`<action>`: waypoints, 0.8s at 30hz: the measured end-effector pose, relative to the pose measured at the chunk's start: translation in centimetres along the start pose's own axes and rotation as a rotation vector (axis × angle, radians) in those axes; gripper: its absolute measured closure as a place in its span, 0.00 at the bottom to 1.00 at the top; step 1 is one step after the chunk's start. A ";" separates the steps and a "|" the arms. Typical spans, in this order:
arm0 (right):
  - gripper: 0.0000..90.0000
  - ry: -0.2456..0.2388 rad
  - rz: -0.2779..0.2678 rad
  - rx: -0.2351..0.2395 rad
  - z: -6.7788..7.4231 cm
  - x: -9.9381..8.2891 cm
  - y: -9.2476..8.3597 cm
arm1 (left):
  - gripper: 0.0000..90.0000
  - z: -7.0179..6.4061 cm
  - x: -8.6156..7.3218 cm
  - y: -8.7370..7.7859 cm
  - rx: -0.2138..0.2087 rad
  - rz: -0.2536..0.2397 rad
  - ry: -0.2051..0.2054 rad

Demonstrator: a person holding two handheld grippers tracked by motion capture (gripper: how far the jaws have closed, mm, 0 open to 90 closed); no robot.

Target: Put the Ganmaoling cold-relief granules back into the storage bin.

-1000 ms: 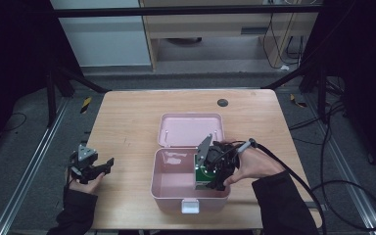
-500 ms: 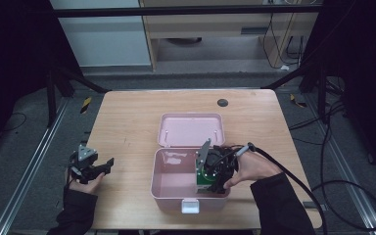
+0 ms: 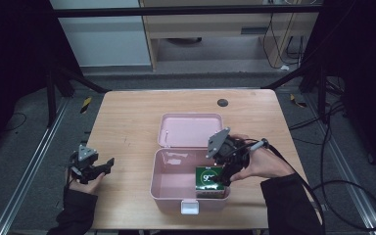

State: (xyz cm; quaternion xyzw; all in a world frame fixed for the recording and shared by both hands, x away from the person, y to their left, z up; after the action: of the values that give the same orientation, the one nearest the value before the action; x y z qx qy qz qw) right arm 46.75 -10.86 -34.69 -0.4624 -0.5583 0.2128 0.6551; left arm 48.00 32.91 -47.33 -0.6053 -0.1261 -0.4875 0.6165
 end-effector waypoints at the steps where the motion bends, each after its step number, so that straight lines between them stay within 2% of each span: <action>1: 0.12 0.016 -0.023 -0.023 -0.2 -0.1 -0.6 | 0.37 0.0 0.0 0.0 -0.001 -0.001 0.001; 6: 0.13 0.106 -0.140 -0.149 -1.6 -1.3 -3.3 | 0.40 -0.1 0.1 -0.1 -0.012 -0.004 0.004; 11: 0.14 0.264 -0.258 -0.239 -3.2 -3.8 -4.7 | 0.42 -0.2 0.2 -0.1 -0.023 -0.006 0.005; 14: 0.14 0.343 -0.300 -0.281 -3.8 -6.0 -4.7 | 0.43 -0.3 0.2 -0.1 -0.026 -0.004 0.007; 16: 0.13 0.378 -0.322 -0.285 -4.1 -7.1 -4.4 | 0.43 -0.3 0.2 -0.1 -0.027 -0.004 0.007; 20: 0.12 0.490 -0.381 -0.311 -4.7 -10.3 -3.5 | 0.43 -0.3 0.2 -0.1 -0.029 -0.001 0.010; 24: 0.12 0.636 -0.435 -0.349 -5.4 -13.1 -1.9 | 0.43 -0.4 0.2 0.0 -0.032 0.001 0.012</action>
State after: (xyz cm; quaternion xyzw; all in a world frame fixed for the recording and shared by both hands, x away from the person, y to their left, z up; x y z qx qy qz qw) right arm 47.60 -24.23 -39.79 -0.4804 -0.4405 -0.1814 0.7363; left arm 47.93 32.52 -47.27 -0.6122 -0.1143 -0.4927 0.6078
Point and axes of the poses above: each handheld gripper's, and its own axes: y roughly forward along the jaws, x roughly out of its top, z roughly to its left, the point moved 1 cm from there along y, roughly forward along the jaws, and after that the axes turned 14 degrees about y, right-handed, at the moved point
